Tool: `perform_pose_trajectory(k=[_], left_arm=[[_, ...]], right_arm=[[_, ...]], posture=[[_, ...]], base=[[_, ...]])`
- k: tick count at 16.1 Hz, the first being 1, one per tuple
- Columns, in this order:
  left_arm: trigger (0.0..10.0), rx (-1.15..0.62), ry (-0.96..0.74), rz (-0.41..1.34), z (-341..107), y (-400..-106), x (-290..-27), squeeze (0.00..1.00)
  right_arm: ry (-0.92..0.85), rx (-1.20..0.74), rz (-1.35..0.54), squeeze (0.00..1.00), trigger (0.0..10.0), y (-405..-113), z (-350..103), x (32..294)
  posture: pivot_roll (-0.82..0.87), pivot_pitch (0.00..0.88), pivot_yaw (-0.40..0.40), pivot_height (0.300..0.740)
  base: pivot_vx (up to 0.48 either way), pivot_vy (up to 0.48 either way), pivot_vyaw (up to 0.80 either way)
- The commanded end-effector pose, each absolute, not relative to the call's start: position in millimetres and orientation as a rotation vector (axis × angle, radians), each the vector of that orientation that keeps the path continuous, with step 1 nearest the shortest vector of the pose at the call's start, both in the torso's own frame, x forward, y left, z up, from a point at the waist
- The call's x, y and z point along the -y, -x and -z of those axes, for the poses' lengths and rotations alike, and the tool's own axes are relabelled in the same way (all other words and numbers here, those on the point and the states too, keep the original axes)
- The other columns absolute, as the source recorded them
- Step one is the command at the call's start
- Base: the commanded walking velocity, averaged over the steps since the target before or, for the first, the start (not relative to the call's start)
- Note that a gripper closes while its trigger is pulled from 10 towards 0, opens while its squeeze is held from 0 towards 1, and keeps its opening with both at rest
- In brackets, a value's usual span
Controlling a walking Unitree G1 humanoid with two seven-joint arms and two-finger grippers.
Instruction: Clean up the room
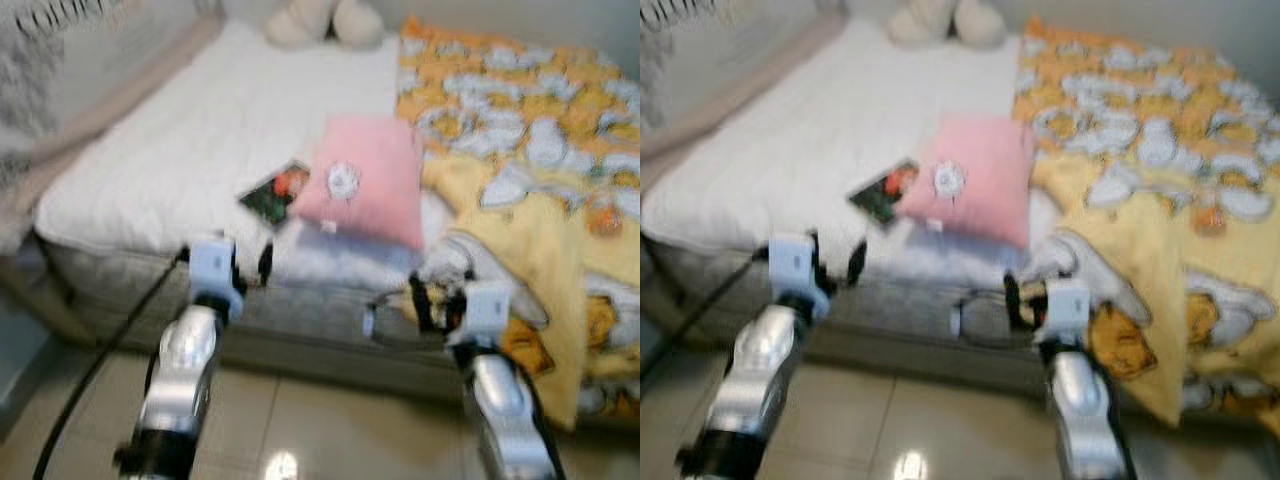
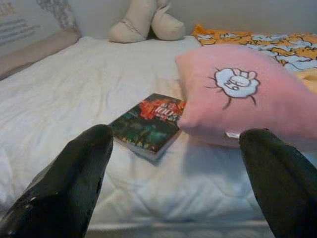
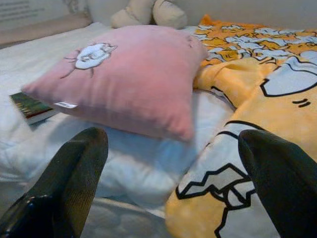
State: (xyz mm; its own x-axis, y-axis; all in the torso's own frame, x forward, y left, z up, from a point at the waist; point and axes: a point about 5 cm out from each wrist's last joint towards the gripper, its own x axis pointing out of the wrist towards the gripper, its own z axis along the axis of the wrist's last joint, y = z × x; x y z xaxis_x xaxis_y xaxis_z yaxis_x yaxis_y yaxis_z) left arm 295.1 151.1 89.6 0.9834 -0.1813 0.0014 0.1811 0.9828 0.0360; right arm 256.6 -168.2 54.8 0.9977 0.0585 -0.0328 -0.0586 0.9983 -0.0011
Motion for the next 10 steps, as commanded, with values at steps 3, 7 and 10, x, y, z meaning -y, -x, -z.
perform_pose_trajectory(k=[3, 7, 10], left_arm=[[10.0, 0.0, -0.021, 0.212, -89, -297, -137, 0.0], [10.0, 0.009, -0.005, 0.236, -90, -299, -132, 0.0], [10.0, 0.007, 0.001, 0.241, -88, -297, -127, 0.0]], right_arm=[[0.022, -0.02, -0.026, 0.0, 10.0, -255, -58, 179], [0.025, -0.016, -0.022, 0.0, 10.0, -254, -59, 179], [0.027, -0.018, -0.022, 0.0, 10.0, -253, -58, 180]], posture=[[-0.03, 0.0, 0.035, 0.74], [-0.04, 0.0, 0.038, 0.74], [-0.04, 0.0, 0.036, 0.74]], base=[[0.42, 0.0, 0.0], [0.42, 0.0, 0.0], [0.42, 0.0, 0.0]])
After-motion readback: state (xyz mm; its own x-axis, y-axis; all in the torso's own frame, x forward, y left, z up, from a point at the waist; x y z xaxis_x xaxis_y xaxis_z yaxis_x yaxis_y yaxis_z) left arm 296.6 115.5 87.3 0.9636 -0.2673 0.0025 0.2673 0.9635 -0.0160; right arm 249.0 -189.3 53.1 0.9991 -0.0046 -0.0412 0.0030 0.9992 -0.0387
